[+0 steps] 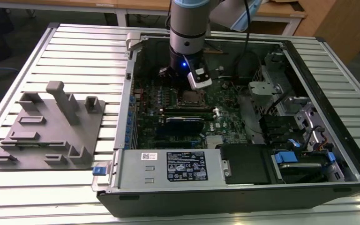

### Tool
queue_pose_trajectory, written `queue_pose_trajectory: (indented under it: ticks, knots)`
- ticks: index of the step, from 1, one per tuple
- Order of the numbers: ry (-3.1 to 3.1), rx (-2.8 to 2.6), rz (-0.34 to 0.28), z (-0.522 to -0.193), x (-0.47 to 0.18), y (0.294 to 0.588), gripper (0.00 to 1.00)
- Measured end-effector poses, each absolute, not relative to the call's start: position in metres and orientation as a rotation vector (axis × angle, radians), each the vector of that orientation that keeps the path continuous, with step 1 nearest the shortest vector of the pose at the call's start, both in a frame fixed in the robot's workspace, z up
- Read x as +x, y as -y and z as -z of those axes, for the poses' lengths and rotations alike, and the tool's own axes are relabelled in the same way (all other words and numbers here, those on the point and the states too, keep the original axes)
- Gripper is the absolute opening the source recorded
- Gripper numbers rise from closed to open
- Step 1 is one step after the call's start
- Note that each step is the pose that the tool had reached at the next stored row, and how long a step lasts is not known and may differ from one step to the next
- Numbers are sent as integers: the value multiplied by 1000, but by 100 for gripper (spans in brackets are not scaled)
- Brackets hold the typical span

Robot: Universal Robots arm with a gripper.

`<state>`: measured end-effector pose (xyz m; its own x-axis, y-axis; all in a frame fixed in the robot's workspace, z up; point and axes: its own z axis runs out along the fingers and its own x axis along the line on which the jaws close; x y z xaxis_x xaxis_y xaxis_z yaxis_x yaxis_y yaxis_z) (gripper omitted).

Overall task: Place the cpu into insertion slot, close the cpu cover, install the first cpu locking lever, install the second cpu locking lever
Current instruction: 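Close the cpu cover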

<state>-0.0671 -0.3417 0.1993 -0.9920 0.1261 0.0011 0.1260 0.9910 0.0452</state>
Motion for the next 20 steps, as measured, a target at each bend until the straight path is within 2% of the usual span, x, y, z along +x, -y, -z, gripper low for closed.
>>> queue_pose_trajectory:
  ticks: [20]
  knots:
    - [-3132, 197, -72, -202, -67, 342, 10]
